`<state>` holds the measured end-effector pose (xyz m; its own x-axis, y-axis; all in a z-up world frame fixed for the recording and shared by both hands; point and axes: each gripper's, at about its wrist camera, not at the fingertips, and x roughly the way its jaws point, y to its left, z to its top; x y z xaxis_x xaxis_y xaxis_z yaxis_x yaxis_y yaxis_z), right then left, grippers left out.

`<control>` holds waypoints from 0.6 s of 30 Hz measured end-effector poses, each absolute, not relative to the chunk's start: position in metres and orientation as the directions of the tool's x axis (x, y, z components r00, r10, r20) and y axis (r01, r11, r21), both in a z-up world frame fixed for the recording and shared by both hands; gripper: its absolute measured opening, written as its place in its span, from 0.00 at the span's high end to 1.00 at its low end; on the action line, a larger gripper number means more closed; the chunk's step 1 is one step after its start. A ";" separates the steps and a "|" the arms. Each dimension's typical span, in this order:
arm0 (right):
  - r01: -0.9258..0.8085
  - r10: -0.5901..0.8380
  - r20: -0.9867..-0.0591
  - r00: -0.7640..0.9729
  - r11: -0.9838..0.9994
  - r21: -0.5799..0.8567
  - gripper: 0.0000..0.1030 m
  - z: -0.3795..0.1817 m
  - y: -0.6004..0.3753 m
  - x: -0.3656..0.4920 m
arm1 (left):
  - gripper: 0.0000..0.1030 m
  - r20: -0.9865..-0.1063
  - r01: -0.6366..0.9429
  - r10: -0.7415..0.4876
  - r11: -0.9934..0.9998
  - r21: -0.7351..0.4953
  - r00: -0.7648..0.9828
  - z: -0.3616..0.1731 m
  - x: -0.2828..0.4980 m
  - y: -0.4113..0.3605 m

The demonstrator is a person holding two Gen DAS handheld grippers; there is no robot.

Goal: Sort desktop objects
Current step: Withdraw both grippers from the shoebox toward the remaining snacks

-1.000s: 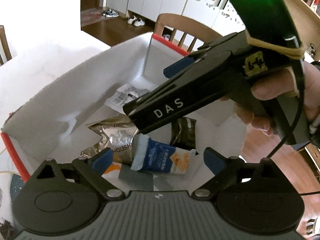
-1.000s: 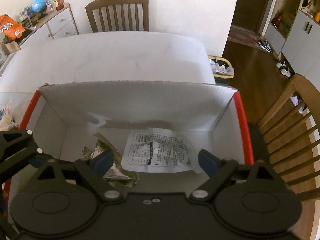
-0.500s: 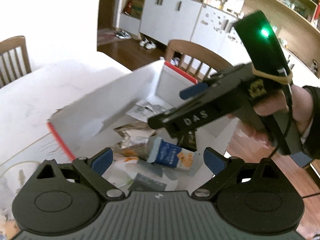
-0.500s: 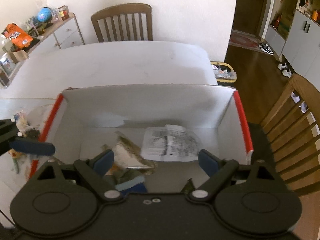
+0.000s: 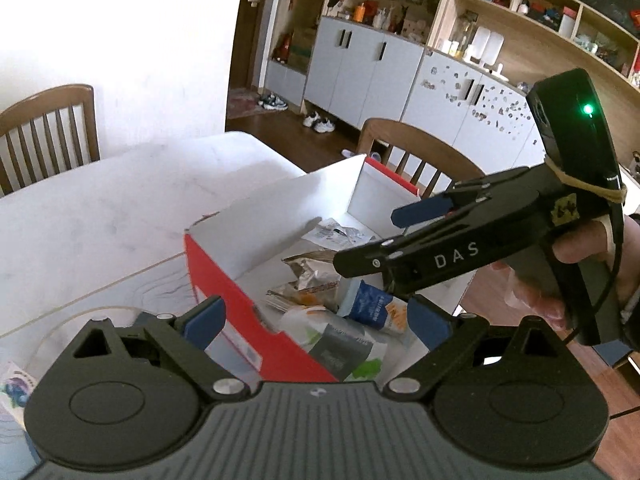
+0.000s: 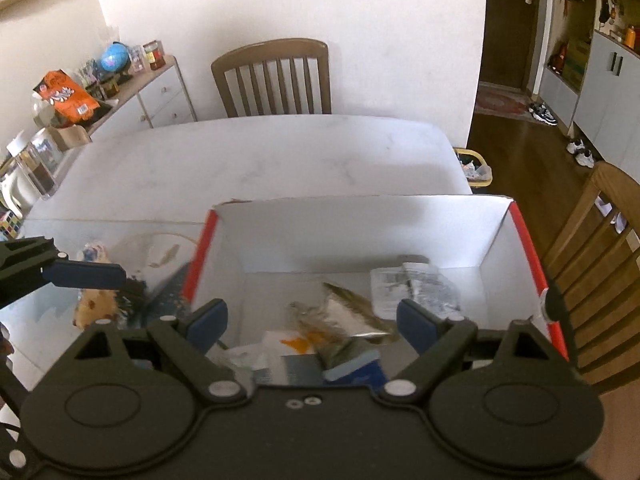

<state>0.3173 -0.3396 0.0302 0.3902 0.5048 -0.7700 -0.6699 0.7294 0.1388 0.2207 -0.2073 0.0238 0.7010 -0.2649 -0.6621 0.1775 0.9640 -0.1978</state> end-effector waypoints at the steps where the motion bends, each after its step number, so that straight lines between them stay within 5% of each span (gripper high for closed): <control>1: -0.665 0.506 -0.767 0.395 0.733 0.141 0.11 0.031 -0.337 0.313 | 0.05 -0.657 0.181 -0.269 0.963 -0.200 0.705 0.025 0.217 -0.203; 18: -0.615 0.506 -0.736 0.449 0.773 0.156 0.11 0.044 -0.280 0.245 | 0.05 -0.616 0.202 -0.274 0.962 -0.185 0.739 0.036 0.158 -0.126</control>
<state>0.2452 -0.2798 0.0443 0.4489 0.5063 -0.7364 -0.6153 0.7727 0.1562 0.1581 -0.1260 0.0361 0.7389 -0.2739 -0.6156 0.2025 0.9617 -0.1849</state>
